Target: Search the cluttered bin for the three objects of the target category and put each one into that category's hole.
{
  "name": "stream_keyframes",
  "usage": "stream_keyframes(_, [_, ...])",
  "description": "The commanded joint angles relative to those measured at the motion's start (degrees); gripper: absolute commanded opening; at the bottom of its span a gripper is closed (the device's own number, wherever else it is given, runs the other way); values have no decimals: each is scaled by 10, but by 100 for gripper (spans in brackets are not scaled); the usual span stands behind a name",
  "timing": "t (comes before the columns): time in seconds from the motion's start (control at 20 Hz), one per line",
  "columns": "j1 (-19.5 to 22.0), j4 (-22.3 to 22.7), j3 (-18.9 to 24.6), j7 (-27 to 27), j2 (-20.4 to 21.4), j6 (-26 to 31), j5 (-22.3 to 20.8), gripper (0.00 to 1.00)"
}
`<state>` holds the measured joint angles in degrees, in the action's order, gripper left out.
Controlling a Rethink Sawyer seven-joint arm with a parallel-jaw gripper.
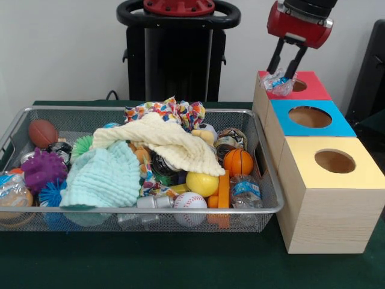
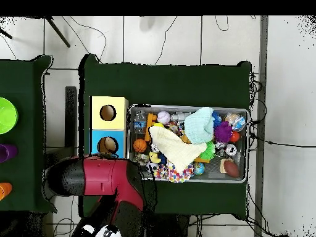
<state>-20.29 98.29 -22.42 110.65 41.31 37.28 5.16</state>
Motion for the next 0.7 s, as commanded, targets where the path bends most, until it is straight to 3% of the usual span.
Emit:
stream_keyframes(0.05, [1, -5, 12, 122, -14, 55, 10, 100])
stream_keyframes(0.7, [6, -6, 14, 124, -11, 74, 18, 100])
